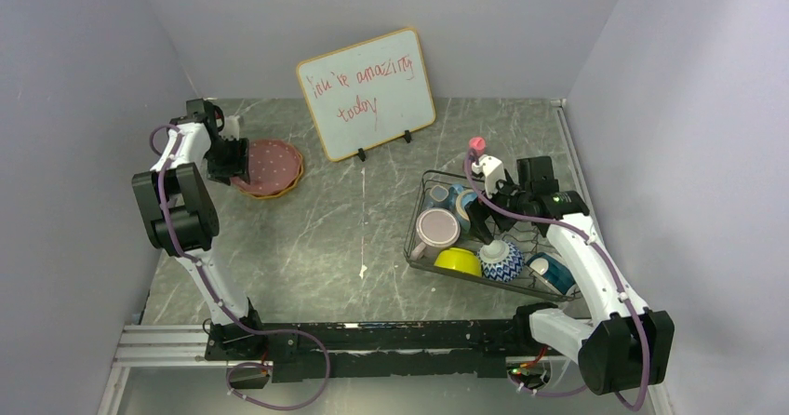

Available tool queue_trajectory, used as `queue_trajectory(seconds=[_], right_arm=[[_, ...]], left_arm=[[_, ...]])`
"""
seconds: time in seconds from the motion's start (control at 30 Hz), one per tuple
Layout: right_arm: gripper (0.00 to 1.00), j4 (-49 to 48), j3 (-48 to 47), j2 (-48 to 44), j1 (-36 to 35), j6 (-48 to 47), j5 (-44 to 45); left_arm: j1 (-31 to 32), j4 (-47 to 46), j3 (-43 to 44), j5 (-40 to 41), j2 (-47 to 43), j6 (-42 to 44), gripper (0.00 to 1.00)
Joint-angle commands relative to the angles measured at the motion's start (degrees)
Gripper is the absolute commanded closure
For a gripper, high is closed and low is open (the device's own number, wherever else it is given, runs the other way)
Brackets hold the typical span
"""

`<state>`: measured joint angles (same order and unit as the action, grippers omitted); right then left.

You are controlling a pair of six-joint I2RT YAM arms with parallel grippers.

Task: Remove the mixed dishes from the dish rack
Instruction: Place the plate at the center of the board.

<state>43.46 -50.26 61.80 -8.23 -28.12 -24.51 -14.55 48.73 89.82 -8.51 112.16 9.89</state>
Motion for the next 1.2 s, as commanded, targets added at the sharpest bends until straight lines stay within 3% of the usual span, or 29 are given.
queue_trajectory(seconds=[0.0, 0.3, 0.47, 0.7, 0.8, 1.17], right_arm=[[0.01, -2.2, 0.2, -0.6, 0.0, -1.2, -0.8], [0.01, -2.8, 0.5, 0.5, -0.1, -0.9, -1.2], [0.01, -2.9, 0.7, 0.7, 0.0, -0.9, -1.3], [0.01, -2.9, 0.9, 0.7, 0.0, -1.1, -1.1], [0.01, -2.8, 0.4, 0.1, 0.0, -1.3, -0.7], [0.01, 0.0, -4.1, 0.2, 0.0, -4.3, 1.2]], left_arm=[[0.7, -0.8, 1.1, -3.4, 0.6, -0.6, 0.45], [0.7, -2.4, -0.7, -5.8, 1.9, -1.4, 0.81], [0.7, -3.2, -1.9, -6.3, 2.6, -1.7, 0.96], [0.6, -3.9, -3.1, -7.4, 3.1, -2.2, 0.97], [0.5, -3.5, -2.8, -7.6, 2.7, -2.3, 0.9], [0.5, -2.5, -1.6, -8.4, -6.0, -2.7, 0.42]])
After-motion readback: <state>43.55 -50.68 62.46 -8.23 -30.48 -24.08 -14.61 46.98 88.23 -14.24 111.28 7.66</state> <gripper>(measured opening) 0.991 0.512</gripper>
